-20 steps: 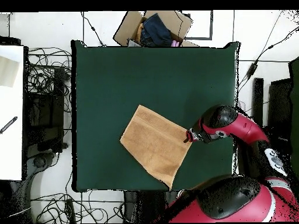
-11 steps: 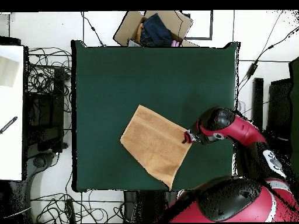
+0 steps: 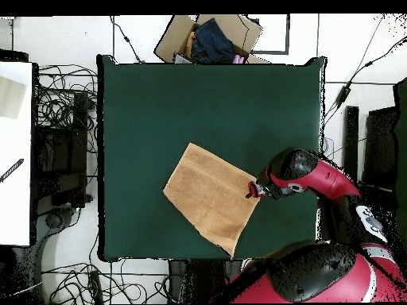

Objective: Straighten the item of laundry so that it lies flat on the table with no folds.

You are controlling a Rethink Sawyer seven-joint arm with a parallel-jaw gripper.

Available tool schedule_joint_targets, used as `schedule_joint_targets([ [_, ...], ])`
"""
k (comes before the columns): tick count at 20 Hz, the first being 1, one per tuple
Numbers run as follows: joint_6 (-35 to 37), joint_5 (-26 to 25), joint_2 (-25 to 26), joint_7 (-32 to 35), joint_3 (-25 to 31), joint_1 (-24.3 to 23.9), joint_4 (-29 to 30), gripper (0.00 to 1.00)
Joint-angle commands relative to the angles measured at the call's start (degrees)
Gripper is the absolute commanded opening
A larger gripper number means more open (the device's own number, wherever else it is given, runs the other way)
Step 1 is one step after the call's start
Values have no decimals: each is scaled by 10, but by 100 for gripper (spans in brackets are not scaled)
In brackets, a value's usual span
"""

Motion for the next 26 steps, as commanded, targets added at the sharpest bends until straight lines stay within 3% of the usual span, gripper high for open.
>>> schedule_joint_targets([
  [1, -50, -13, 10, 59, 24, 10, 35, 100],
  [26, -52, -16, 11, 63, 20, 14, 36, 100],
])
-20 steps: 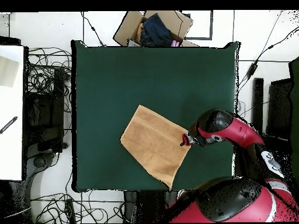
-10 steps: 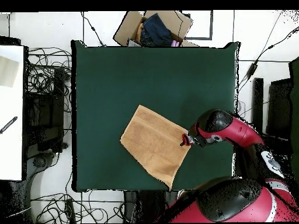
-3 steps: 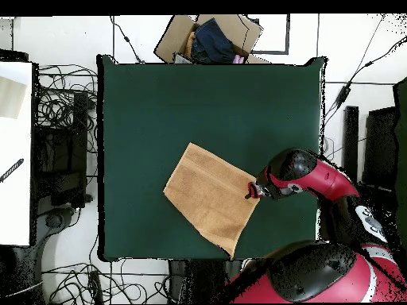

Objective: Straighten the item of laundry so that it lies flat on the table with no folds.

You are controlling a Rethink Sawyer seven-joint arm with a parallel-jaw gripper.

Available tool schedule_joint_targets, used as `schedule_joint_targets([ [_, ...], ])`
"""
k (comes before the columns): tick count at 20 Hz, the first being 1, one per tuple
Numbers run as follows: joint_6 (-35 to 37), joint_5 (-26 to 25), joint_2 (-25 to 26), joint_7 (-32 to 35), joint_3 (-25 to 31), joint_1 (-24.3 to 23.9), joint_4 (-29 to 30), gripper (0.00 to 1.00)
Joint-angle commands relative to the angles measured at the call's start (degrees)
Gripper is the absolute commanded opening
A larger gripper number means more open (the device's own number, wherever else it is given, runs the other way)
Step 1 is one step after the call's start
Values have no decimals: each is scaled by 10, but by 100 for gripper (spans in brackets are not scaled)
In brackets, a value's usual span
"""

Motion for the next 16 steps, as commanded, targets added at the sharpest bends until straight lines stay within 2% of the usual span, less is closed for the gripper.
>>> schedule_joint_targets([
  [1, -53, -16, 11, 64, 20, 14, 35, 100],
  [16, -58, -15, 7, 66, 20, 13, 41, 100],
])
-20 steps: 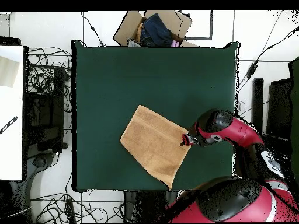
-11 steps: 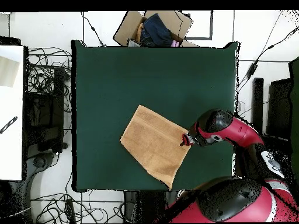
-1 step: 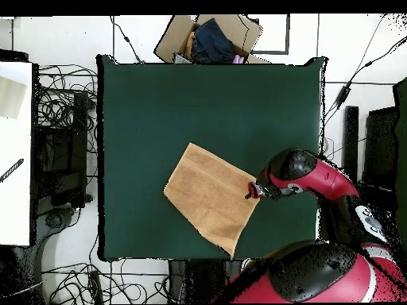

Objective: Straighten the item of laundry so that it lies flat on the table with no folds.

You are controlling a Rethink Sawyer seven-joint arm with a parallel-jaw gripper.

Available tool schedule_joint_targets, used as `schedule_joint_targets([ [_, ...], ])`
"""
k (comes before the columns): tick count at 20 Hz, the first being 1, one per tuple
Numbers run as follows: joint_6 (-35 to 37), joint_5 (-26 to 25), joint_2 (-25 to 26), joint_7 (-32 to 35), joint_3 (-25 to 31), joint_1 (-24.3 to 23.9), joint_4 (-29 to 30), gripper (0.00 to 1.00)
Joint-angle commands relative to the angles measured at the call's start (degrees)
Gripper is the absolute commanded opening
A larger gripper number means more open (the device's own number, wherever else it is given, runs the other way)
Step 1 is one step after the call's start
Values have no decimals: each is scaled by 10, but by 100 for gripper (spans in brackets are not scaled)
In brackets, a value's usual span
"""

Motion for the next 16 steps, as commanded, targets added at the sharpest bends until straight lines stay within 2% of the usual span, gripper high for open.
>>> schedule_joint_targets([
  [1, -59, -15, 7, 67, 20, 13, 42, 100],
  [14, -61, -16, 4, 85, 11, 24, 40, 100],
  [15, -62, -15, 4, 90, 9, 26, 39, 0],
  [16, -64, -14, 4, 94, 8, 26, 40, 0],
])
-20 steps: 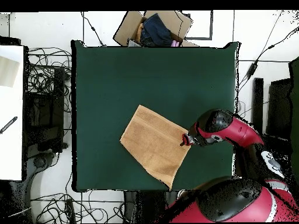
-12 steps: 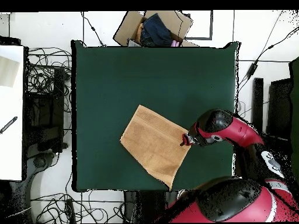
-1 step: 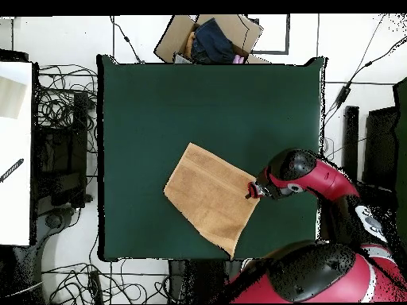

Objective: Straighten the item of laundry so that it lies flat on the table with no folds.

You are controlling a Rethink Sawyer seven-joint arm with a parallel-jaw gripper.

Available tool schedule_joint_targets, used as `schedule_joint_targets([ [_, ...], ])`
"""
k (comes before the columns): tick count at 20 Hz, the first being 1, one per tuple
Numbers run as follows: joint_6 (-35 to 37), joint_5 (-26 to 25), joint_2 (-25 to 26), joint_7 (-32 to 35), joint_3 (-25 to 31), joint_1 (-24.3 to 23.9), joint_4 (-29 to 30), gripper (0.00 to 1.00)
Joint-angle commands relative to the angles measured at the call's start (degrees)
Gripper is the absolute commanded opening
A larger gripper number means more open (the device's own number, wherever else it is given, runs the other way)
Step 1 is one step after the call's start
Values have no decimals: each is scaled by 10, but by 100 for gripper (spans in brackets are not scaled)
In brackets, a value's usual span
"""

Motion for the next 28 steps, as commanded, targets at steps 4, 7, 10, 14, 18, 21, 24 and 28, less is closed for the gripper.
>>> schedule_joint_targets([
  [4, -70, -10, 3, 109, 3, 28, 42, 0],
  [7, -70, -8, 4, 119, -2, 33, 39, 0],
  [10, -67, -8, 5, 124, -8, 38, 35, 0],
  [14, -62, -9, 5, 116, -10, 40, 34, 0],
  [18, -43, -12, 9, 90, -4, 38, 21, 0],
  [21, -21, -15, 23, 69, 2, 35, -2, 0],
  [24, 0, -16, 32, 52, 5, 31, -21, 0],
  [28, 11, -18, 39, 34, 11, 25, -32, 0],
])
